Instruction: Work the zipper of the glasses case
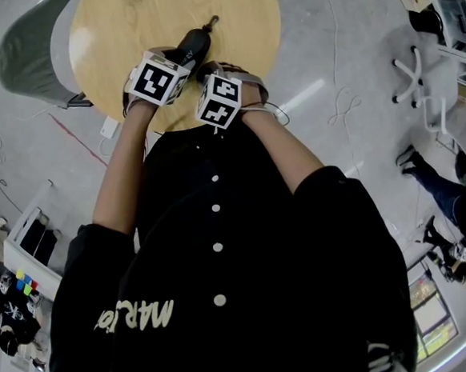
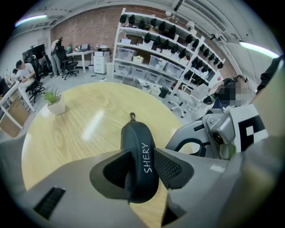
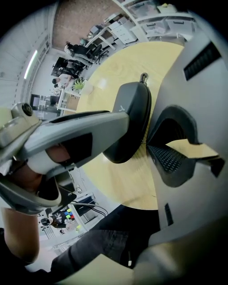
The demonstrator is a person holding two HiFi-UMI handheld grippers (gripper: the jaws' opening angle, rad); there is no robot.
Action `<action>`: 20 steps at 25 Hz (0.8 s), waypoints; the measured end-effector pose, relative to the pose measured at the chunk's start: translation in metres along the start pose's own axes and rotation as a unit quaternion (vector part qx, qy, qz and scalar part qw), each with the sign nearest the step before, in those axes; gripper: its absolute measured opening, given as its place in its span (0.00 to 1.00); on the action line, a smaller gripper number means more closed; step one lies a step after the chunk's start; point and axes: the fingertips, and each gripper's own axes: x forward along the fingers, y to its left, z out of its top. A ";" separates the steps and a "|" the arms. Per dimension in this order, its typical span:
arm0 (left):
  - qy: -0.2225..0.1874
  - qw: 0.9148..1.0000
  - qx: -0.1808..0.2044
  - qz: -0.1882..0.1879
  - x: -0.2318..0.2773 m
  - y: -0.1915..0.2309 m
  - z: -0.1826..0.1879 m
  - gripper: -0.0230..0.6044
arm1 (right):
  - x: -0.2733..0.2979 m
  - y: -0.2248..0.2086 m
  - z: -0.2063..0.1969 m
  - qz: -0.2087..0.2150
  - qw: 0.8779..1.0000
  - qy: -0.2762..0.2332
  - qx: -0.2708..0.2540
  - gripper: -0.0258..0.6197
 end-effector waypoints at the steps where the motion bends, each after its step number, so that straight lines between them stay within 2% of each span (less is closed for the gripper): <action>1: -0.001 1.000 0.000 0.000 0.000 0.001 -0.001 0.31 | 0.001 0.003 0.002 0.000 1.000 -0.001 0.004 0.05; 9: -0.003 1.000 0.003 -0.005 0.000 0.000 -0.001 0.31 | 0.008 0.026 0.011 0.007 1.000 -0.009 0.026 0.05; 20: -0.006 1.000 -0.006 -0.005 -0.001 0.003 0.000 0.31 | 0.019 0.045 0.027 0.036 0.998 -0.020 0.057 0.05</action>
